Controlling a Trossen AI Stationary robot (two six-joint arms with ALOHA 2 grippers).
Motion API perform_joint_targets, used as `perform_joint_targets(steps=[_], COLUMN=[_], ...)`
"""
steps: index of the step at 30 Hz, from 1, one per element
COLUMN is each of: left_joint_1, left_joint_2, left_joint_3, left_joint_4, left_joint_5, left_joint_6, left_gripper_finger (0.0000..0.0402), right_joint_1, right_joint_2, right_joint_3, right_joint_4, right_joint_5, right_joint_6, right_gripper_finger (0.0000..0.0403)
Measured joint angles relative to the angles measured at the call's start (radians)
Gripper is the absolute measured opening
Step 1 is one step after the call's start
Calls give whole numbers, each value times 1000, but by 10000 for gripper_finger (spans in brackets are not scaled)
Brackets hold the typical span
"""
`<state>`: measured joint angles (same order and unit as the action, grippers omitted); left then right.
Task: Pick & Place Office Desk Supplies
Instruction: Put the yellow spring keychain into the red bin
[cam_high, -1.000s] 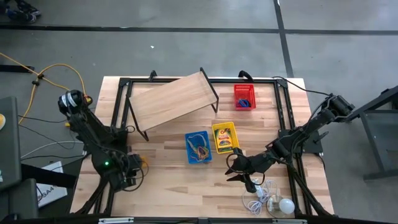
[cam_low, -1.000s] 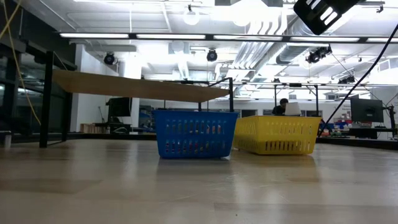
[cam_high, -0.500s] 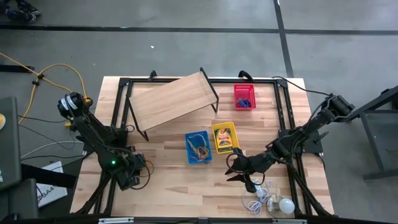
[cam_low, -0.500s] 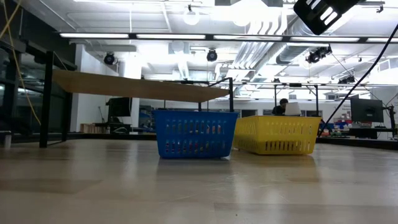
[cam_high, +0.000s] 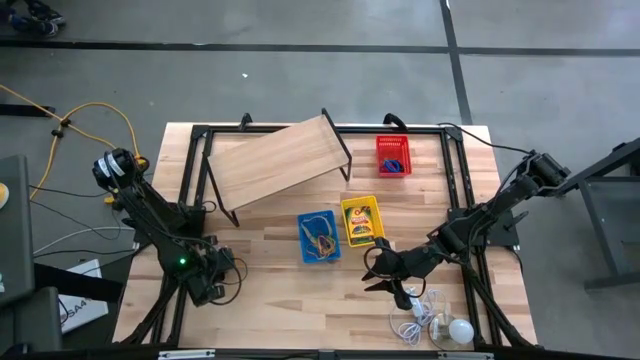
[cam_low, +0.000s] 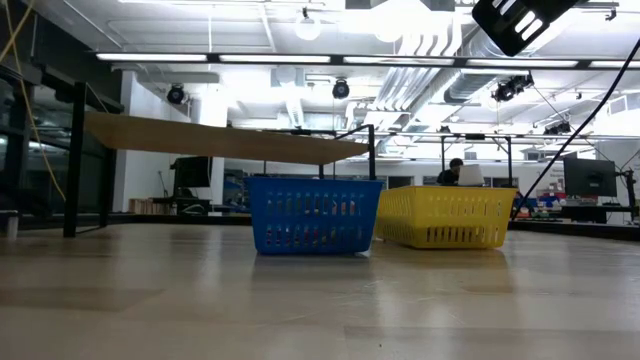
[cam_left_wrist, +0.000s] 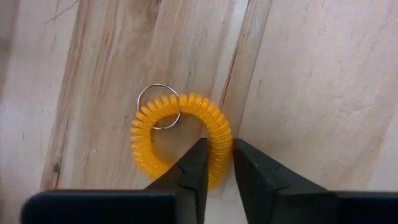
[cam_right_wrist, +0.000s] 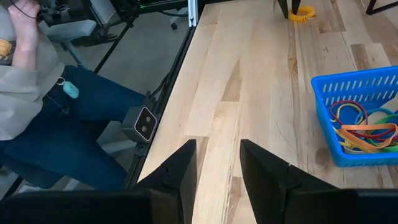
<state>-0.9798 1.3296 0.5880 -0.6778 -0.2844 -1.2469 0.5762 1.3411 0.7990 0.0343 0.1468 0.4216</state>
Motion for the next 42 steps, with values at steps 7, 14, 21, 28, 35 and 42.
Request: perform_joint_targets(steps=[7, 14, 21, 28, 35, 42], left_joint_1=[0, 0, 7, 71, 186, 272], left_joint_2=[0, 0, 2, -28, -69, -95], left_joint_3=[0, 0, 11, 53, 79, 80], left_joint_4=[-5, -2, 54, 215, 482, 703], left_joint_5=[-1, -2, -82, -219, -260, -249], left_joint_6=[-3, 0, 68, 261, 540, 766], left_gripper_finger=[27, 23, 21, 20, 20, 20], right_joint_1=[0, 0, 0, 0, 0, 0], right_joint_2=[0, 0, 0, 0, 0, 0], right_joint_3=[0, 0, 0, 0, 0, 0], right_joint_4=[0, 0, 0, 0, 0, 0], right_joint_5=[0, 0, 0, 0, 0, 0], right_joint_6=[0, 0, 0, 0, 0, 0], right_gripper_finger=[110, 110, 110, 110, 110, 110])
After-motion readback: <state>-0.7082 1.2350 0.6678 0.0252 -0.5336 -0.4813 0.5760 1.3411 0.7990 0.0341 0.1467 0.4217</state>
